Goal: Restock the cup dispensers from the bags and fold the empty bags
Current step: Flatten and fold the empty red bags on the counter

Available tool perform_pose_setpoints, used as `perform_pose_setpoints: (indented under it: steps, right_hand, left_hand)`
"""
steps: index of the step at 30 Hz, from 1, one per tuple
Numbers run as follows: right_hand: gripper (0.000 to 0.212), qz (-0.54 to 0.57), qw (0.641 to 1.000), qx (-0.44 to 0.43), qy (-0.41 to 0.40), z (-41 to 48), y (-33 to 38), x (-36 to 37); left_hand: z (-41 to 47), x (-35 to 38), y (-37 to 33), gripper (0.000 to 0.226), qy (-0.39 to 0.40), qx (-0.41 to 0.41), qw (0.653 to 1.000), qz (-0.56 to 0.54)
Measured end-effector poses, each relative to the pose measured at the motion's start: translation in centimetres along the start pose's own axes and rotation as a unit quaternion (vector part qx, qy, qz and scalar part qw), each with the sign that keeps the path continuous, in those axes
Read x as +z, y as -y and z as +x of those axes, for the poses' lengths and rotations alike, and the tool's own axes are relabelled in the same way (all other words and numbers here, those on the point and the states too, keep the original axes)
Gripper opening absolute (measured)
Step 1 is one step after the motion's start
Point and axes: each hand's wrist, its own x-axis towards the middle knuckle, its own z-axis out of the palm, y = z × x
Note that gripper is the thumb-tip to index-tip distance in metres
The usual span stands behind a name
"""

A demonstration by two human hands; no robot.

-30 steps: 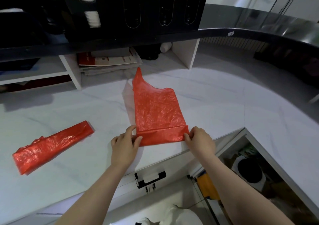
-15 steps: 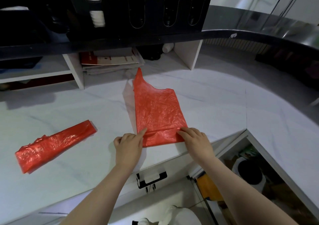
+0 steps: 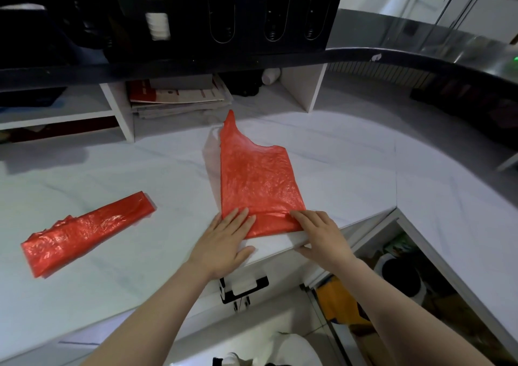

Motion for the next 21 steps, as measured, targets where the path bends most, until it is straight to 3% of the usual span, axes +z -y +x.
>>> perform_pose_setpoints:
  steps: [6, 11, 16, 18, 21]
  right_hand:
    - [0.062, 0.02, 1.0, -0.004, 0.015, 0.1, -0.1, -1.4]
    - [0.035, 0.123, 0.992, 0.019, 0.008, -0.5, -0.9, -1.9]
    - [0.01, 0.219, 0.971, 0.098, -0.008, 0.4, -0.8, -2.5]
    - [0.012, 0.262, 0.954, 0.144, -0.027, 0.8, -0.5, -2.4]
    - [0.028, 0.378, 0.896, 0.227, -0.055, 1.0, -0.3, -2.1]
  left_hand:
    - [-1.3, -0.6, 0.2, 0.076, -0.109, 0.005, 0.983, -0.147]
    - [-1.4, -1.1, 0.0, 0.077, -0.116, -0.024, 0.975, -0.187]
    - [-1.4, -1.2, 0.0, 0.055, -0.138, -0.061, 0.962, -0.227]
    - [-1.2, -1.2, 0.0, 0.047, -0.159, -0.099, 0.949, -0.252]
    - [-0.8, -1.3, -0.2, 0.036, -0.203, -0.179, 0.904, -0.331]
